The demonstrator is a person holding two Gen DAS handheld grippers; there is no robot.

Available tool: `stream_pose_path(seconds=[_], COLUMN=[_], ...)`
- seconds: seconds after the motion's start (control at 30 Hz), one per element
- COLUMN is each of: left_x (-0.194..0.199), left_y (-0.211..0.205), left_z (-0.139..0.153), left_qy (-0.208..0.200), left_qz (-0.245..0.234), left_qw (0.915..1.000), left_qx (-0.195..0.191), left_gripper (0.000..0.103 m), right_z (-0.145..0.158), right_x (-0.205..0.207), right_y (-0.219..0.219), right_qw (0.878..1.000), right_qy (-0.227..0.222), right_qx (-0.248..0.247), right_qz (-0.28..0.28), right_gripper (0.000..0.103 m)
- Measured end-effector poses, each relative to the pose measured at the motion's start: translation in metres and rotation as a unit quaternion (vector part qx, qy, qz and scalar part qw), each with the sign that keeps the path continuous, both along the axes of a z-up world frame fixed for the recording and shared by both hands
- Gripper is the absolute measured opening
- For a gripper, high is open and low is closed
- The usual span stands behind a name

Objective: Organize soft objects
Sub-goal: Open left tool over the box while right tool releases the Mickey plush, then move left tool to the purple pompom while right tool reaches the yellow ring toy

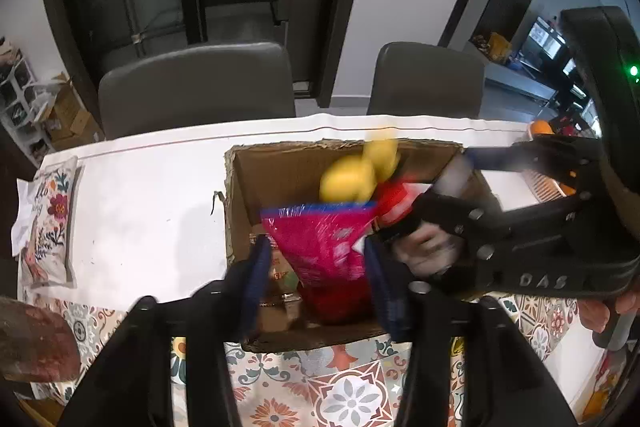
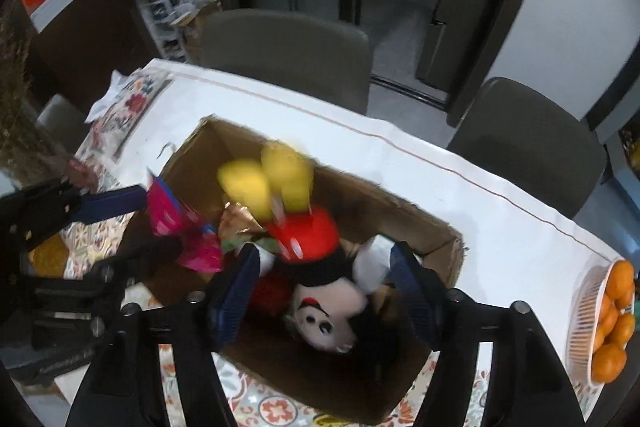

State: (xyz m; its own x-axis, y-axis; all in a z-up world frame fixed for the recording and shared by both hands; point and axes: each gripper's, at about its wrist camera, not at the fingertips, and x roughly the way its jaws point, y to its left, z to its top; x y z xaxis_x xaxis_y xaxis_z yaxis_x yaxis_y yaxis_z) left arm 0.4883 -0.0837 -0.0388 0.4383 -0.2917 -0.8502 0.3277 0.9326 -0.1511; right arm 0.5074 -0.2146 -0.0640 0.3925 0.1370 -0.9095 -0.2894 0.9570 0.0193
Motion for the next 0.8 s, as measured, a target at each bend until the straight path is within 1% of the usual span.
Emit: stream_pose_path(seconds=[0.07,0.13,0.23,0.37,0.43,0.57,0.63,0.8], left_x=[-0.001,-0.004,-0.008,-0.017,-0.025,-0.043,-0.054,-0.086], left_y=[0.001,0.001,0.002,0.004,0.004,0.007,0.007,0.007], left_z=[-0.001,0.000,0.006,0.013,0.018,0.028,0.034,0.047], left_qy=[0.000,-0.001,-0.009,-0.017,-0.020,-0.027,-0.035,-0.052], left_qz=[0.008,0.008,0.014,0.021,0.028,0.029,0.033,0.035], left_qw=[1.0000,1.0000,0.9998,0.9994,0.9990,0.9988,0.9984,0.9974], left_qx=[0.000,0.002,0.011,0.020,0.028,0.029,0.031,0.034], left_gripper=[0.054,0.059,0.062,0.063,0.063,0.065,0.069,0.074], right_z=[0.001,0.006,0.014,0.027,0.034,0.047,0.051,0.059], right_x=[0.001,-0.005,-0.012,-0.029,-0.040,-0.064,-0.074,-0.103], right_y=[-0.002,-0.003,-0.004,-0.006,-0.008,-0.012,-0.013,-0.015], right_qw=[1.000,1.000,0.999,0.997,0.996,0.994,0.993,0.992], right_qy=[-0.003,-0.016,-0.031,-0.057,-0.067,-0.082,-0.085,-0.103], right_qx=[0.005,-0.002,-0.009,-0.021,-0.019,-0.016,-0.009,-0.009], right_qz=[-0.008,-0.017,-0.030,-0.048,-0.056,-0.070,-0.075,-0.078], right_gripper=[0.069,0.069,0.069,0.069,0.069,0.069,0.069,0.069])
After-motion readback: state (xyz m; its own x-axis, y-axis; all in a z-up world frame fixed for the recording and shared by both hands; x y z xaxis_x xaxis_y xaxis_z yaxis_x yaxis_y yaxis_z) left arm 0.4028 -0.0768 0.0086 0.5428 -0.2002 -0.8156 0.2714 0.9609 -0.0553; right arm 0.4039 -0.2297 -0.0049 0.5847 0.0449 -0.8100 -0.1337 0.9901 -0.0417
